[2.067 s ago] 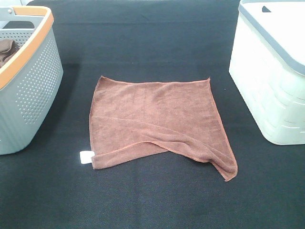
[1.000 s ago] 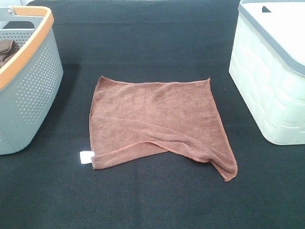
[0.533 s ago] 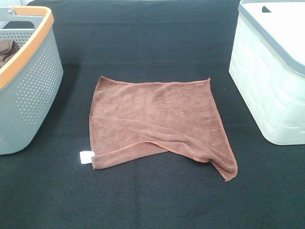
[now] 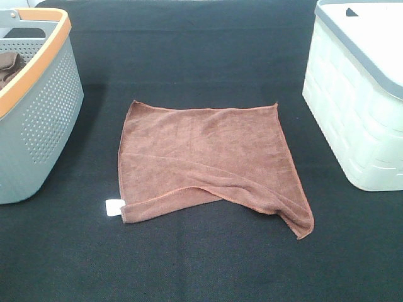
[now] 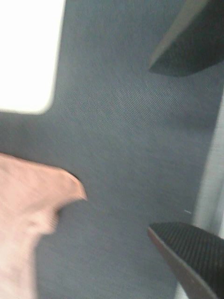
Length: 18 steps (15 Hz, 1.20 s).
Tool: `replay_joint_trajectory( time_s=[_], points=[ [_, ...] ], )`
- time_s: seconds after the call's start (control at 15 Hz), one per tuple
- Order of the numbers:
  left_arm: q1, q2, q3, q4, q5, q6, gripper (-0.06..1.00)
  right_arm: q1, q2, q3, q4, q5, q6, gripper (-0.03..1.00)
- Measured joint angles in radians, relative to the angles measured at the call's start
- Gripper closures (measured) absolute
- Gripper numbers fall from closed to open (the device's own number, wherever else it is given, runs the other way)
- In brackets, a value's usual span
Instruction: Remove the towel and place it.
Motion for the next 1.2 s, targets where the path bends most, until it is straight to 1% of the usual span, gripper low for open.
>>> replay_joint_trajectory(
  time_s=[0.07,0.13,0.27,0.4,0.6,1.2],
  points=[
    [0.056,-0.045,0.0,0.0,0.0,0.0,0.31,-0.031,-0.056,0.0,0.0,0.0,0.0,0.16],
    [0.095,-0.088,0.0,0.0,0.001,0.0,0.31,-0.049,-0.113,0.0,0.001,0.0,0.0,0.16],
    [0.133,-0.179,0.0,0.0,0.001,0.0,0.31,-0.051,-0.2,0.0,0.006,0.0,0.0,0.16],
    [0.136,-0.272,0.0,0.0,0.001,0.0,0.31,-0.051,-0.285,0.0,0.008,0.0,0.0,0.16],
    [0.136,-0.316,0.0,0.0,0.001,0.0,0.31,-0.051,-0.306,0.0,0.008,0.001,0.0,0.16],
    [0.136,-0.319,0.0,0.0,0.001,0.0,0.31,-0.051,-0.311,0.004,0.015,0.001,0.0,0.17]
  ],
)
